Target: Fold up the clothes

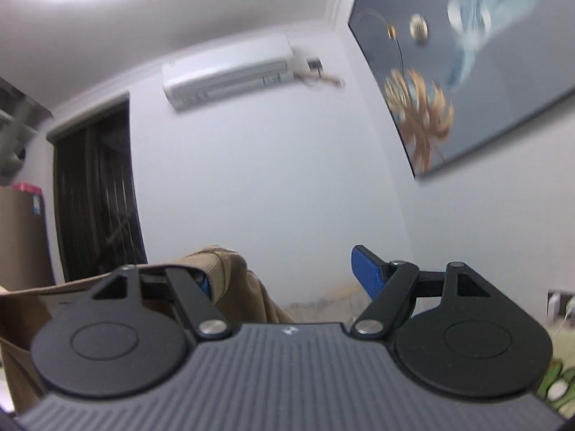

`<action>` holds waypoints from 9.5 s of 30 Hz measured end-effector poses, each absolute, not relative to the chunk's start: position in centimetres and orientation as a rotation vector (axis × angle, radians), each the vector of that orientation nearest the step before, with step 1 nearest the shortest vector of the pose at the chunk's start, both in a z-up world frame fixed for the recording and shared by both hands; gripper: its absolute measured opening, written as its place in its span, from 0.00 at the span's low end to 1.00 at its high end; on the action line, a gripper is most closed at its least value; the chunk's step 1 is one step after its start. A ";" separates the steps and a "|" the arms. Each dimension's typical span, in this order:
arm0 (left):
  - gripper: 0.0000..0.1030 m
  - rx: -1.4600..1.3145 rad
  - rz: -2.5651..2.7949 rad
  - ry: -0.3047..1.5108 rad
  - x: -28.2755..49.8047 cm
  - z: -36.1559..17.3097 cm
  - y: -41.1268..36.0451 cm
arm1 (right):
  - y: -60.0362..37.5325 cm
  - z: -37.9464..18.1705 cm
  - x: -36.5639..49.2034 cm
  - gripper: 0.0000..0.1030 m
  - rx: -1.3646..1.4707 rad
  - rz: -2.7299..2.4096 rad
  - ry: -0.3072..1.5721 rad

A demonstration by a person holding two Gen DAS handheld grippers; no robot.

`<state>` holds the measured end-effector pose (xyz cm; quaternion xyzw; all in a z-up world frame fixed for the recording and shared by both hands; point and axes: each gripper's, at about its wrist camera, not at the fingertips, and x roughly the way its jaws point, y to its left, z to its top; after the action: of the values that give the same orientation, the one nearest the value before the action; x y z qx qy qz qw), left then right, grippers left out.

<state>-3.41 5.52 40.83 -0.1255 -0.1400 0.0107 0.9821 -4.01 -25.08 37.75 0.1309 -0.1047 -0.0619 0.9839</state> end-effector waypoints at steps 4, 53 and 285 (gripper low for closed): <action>0.49 -0.250 -0.001 -0.255 -6.1 45.4 5.4 | -25.8 39.6 -5.4 0.82 0.240 -0.127 -0.215; 0.76 0.183 -0.126 0.901 59.5 -18.4 -5.5 | -27.7 -15.1 54.7 0.84 -0.058 0.028 0.859; 0.96 -0.297 -0.245 0.760 16.9 -10.8 3.0 | -41.5 -18.3 23.6 0.79 1.266 -0.219 0.596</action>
<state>16.88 3.05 -10.84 -0.1440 0.3686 -0.1191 0.9106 23.63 -41.50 -18.27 0.5816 0.2737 -0.1004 0.7595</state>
